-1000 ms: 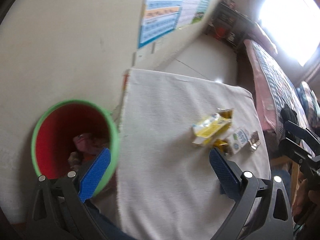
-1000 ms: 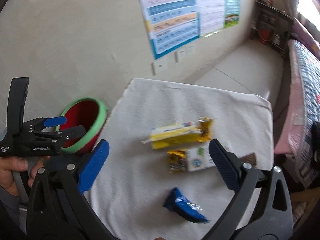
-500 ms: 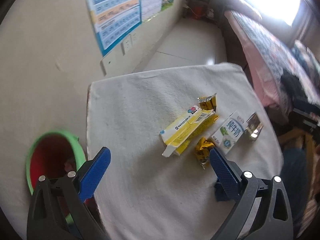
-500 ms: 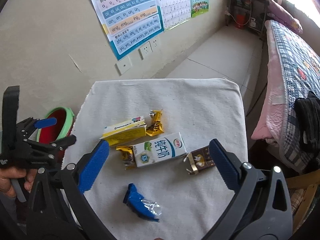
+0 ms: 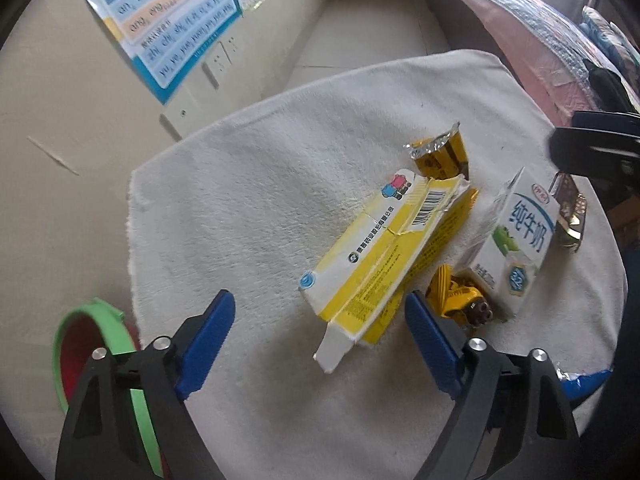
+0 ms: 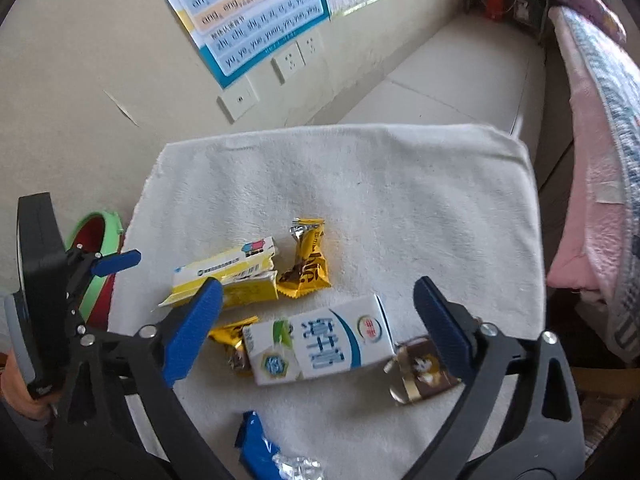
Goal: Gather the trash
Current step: 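Grasp the yellow box with the left gripper while the right gripper grasps the gold candy wrapper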
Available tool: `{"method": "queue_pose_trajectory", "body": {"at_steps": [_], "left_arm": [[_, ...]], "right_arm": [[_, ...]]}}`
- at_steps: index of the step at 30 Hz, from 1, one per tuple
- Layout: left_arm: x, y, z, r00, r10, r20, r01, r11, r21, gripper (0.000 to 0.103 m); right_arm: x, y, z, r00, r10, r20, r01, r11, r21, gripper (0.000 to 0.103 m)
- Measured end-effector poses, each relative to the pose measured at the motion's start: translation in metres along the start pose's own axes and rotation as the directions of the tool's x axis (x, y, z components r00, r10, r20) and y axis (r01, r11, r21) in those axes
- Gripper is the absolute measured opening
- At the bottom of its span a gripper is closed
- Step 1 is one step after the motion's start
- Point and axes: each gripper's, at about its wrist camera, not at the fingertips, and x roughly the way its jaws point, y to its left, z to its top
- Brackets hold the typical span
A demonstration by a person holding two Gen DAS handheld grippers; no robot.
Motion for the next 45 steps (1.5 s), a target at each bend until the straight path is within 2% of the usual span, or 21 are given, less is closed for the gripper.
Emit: {"method": "queue_pose_trajectory", "body": {"at_steps": [4,7,9,12,14,16,19,22,24,30,34,39,45], "left_arm": [[0.011,-0.004,0.004,1.000,0.000,0.003,0.000,1.000,0.031,0.076],[0.017,-0.002,0.006,0.999,-0.036,0.006,0.035,0.999,0.025,0.066],[0.017,0.000,0.007,0.998,-0.060,0.012,0.059,0.998,0.021,0.053],[0.017,-0.002,0.007,0.994,-0.111,0.022,0.111,0.994,0.018,0.044],[0.018,-0.005,0.005,0.993,-0.120,0.020,0.119,0.992,0.038,0.042],[0.017,-0.007,0.004,0.992,-0.126,0.020,0.125,0.991,0.042,0.039],[0.017,-0.009,0.003,0.990,-0.142,0.017,0.141,0.989,0.050,0.025],[0.014,-0.010,0.002,0.988,-0.154,0.016,0.153,0.987,0.049,0.019],[0.012,-0.009,0.001,0.986,-0.165,0.014,0.164,0.986,0.041,0.018],[0.006,-0.005,-0.003,0.983,-0.181,0.012,0.181,0.983,0.025,0.016],[-0.002,-0.003,-0.007,0.983,-0.185,0.021,0.185,0.983,0.011,0.009],[-0.007,0.004,-0.014,0.981,-0.190,0.024,0.191,0.981,-0.021,0.008],[-0.029,0.014,-0.024,0.976,-0.207,0.070,0.212,0.975,-0.072,0.003]], "right_arm": [[0.023,-0.001,0.005,1.000,0.004,-0.029,-0.004,1.000,0.014,0.082],[0.039,0.002,0.008,0.998,0.007,-0.061,-0.006,1.000,0.010,0.074],[0.047,0.006,0.011,0.998,-0.002,-0.068,0.001,1.000,-0.008,0.071],[0.058,0.008,0.014,0.996,0.001,-0.091,-0.001,1.000,0.000,0.064],[0.062,0.007,0.016,0.996,0.009,-0.093,-0.007,1.000,0.015,0.059],[0.066,0.007,0.018,0.995,0.008,-0.101,-0.007,1.000,0.017,0.044],[0.072,0.009,0.018,0.992,0.034,-0.119,-0.031,0.999,0.024,0.027],[0.070,0.013,0.017,0.992,0.054,-0.117,-0.052,0.998,0.019,0.012],[0.067,0.016,0.016,0.992,0.057,-0.111,-0.056,0.998,0.007,0.007],[0.053,0.010,0.011,0.994,0.062,-0.092,-0.061,0.998,0.019,0.006],[0.031,0.008,0.011,0.996,0.066,-0.054,-0.065,0.998,0.025,0.006],[0.003,0.008,0.009,0.998,0.070,-0.008,-0.070,0.997,0.021,0.006],[-0.028,0.018,0.002,0.996,0.086,0.037,-0.086,0.996,0.000,0.006]]}}
